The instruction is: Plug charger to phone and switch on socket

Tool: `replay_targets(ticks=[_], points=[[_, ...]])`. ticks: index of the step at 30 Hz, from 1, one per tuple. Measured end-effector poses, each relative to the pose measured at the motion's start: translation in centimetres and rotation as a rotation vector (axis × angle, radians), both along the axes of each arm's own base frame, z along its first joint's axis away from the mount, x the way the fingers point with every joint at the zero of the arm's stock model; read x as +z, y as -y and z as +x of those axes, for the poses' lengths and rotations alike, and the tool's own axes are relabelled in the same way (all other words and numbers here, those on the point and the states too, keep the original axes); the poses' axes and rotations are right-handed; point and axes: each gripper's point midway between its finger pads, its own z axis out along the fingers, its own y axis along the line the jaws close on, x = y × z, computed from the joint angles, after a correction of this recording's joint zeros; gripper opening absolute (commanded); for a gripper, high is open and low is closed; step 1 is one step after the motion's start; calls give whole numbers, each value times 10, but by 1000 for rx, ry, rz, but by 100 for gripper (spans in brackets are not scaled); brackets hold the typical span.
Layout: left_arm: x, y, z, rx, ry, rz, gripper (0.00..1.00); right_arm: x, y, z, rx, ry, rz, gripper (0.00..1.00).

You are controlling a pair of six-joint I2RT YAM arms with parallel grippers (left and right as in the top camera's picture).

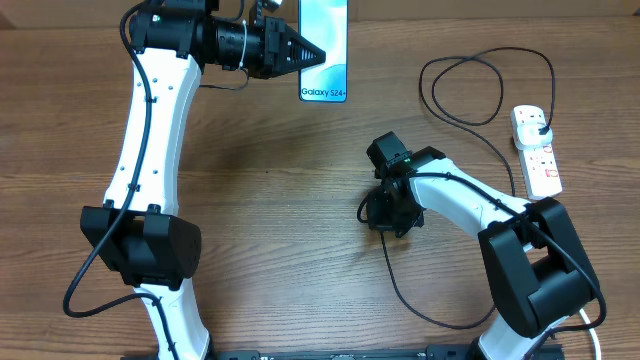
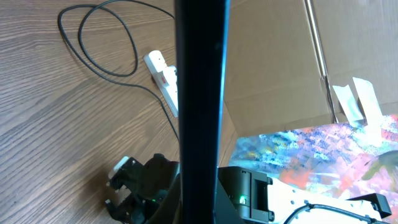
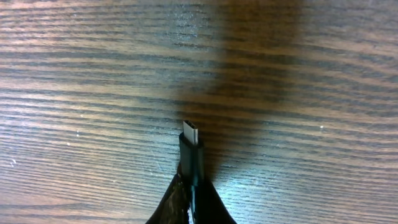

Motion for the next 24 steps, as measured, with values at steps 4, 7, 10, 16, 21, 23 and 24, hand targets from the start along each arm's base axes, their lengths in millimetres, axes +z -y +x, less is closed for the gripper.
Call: replay_targets(ticks=[4,7,10,16,21,23,24], points=[[0,0,0,-1,2,-1,4,3,-3,-1,-10,-37,35,4],[8,3,0,-29,45,-36,4,18,-14,5,17,-56,120,4],[20,6,-1,-68,105,-88,4,49,-34,21,69,-38,295,4],[53,12,-9,-188,251,-236,4,141,-60,41,186,122,689,4],[67,13,-15,-248,288,-304,4,212,-61,41,271,298,875,4],[69,13,-16,-255,284,-313,4,231,-63,39,310,358,914,4],[70,13,-17,-258,278,-317,4,242,-65,38,328,389,935,4]])
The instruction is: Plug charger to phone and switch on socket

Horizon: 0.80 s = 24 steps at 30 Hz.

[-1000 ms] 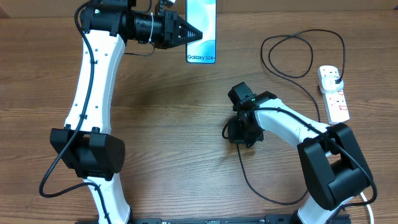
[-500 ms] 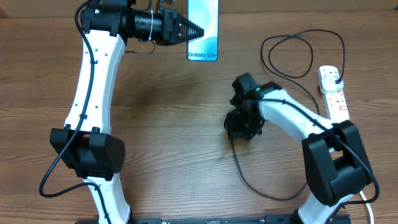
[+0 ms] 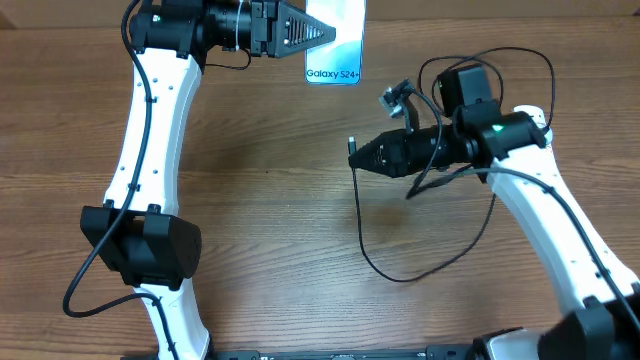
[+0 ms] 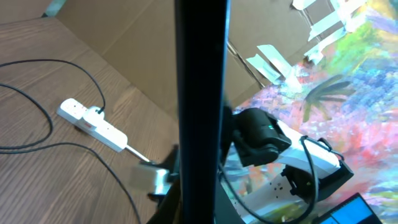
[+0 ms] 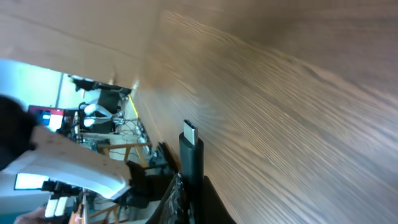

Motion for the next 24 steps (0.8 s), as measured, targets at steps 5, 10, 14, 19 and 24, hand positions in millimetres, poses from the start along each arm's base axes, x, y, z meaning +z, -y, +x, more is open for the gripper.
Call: replay_targets(ticks=[5,10,14,19,24], points=[[1,0,-2,-9,-6,-6,4,24,-2,2,-8,87,43,4],[1,0,-2,-10,-10,-6,4,42,2,4,-61,141,33,4],[-4,1,5,30,-45,27,4,51,3,2,-121,182,-13,4],[-12,6,11,78,-72,72,4,52,-8,-5,-165,230,-91,4],[-16,31,2,51,-60,98,4,51,-16,-2,-187,263,-125,4]])
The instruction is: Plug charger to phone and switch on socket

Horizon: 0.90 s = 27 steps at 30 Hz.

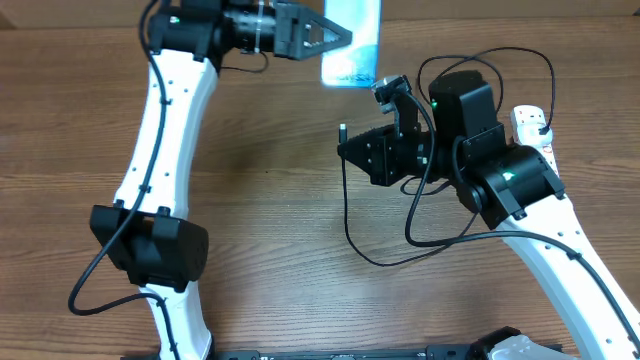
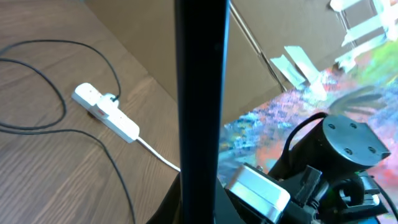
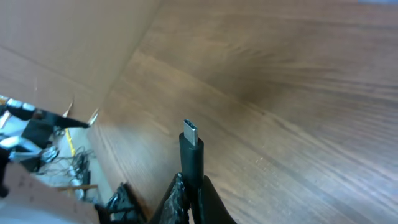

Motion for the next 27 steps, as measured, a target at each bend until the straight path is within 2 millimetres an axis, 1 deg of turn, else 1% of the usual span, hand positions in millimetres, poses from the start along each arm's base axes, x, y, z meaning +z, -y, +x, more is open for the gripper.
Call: replay_targets(ticks=[3,5,11,13,16,27], points=[[-1,8,-6,-19,-7,3,4,-1,3,4,-23,7,-11,4],[-2,11,-8,-25,-19,6,4,-1,6,8,-43,11,-18,4],[1,7,-11,-46,-4,-15,4,4,19,22,-101,28,-12,4],[4,6,-14,-64,0,-31,4,10,20,25,-100,39,16,4],[7,5,-17,-84,9,-49,4,17,16,23,-69,42,55,4],[9,5,-19,-99,14,-62,4,19,13,19,-50,24,81,4]])
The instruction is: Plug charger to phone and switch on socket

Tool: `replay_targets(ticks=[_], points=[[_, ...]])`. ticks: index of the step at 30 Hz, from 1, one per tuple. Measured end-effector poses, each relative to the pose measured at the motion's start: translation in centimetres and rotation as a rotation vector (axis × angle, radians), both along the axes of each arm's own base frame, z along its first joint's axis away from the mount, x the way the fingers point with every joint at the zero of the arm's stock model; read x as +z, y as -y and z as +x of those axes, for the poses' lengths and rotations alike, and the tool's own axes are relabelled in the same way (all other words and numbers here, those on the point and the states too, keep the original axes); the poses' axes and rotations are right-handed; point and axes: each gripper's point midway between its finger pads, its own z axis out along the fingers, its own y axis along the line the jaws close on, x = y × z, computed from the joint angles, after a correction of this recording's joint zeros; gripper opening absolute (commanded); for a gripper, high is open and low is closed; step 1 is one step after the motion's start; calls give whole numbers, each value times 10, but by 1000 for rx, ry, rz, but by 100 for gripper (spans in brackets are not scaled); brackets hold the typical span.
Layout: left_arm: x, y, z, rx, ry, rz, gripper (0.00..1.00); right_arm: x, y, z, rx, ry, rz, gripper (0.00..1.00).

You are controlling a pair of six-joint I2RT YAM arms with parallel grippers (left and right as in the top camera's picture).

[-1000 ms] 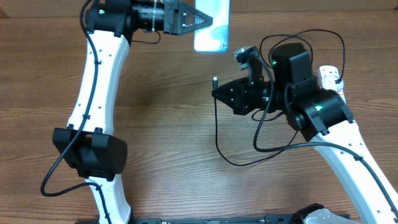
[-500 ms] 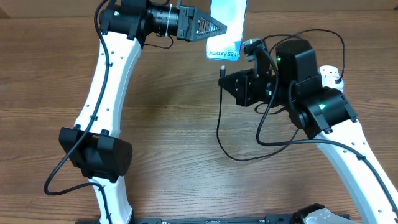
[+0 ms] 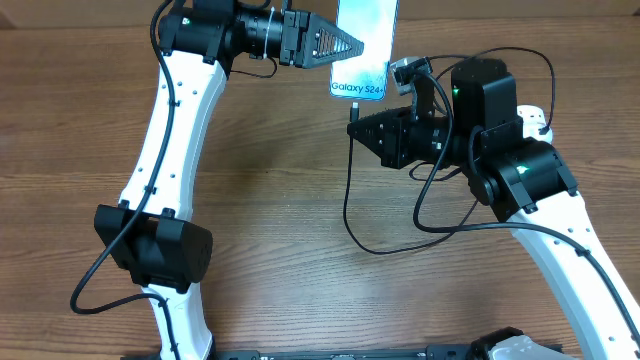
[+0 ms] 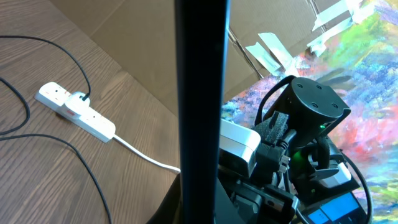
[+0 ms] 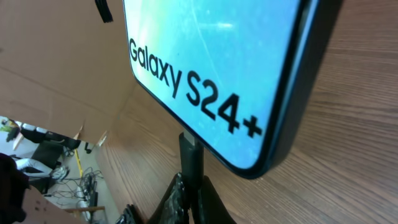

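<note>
The phone [image 3: 362,50], its screen lit with "Galaxy S24+", hangs above the table at the back, my left gripper [image 3: 345,46] shut on its edge. In the left wrist view it shows only as a dark edge-on bar [image 4: 199,93]. My right gripper [image 3: 357,128] is shut on the black charger plug [image 3: 353,113], which points up just under the phone's bottom edge. In the right wrist view the plug [image 5: 191,152] rises from my gripper [image 5: 191,186] and its tip is hidden behind the phone [image 5: 211,68]. Whether it is in the port cannot be told.
The white socket strip [image 3: 541,118] lies at the right, mostly hidden by my right arm; it also shows as the strip [image 4: 74,112] in the left wrist view. The black cable [image 3: 347,205] hangs from the plug and loops over the table. A cardboard wall stands behind.
The phone has shifted right and slightly nearer. My right gripper has risen with the plug, whose tip was clear of the phone and now sits at its bottom edge.
First my right gripper held the plug low on the table's middle while the left held the phone at the back. Then the right arm was raised, plug pointing left. Later it stood nearer the phone, and now plug and phone meet.
</note>
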Motion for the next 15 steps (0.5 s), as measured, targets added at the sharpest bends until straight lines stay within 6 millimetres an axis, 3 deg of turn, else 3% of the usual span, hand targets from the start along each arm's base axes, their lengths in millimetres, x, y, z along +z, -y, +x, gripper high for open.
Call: replay_targets(ticks=[15], points=[[1,0,0,-4,20,-6,4,5,-2,2,2,16,17,4]])
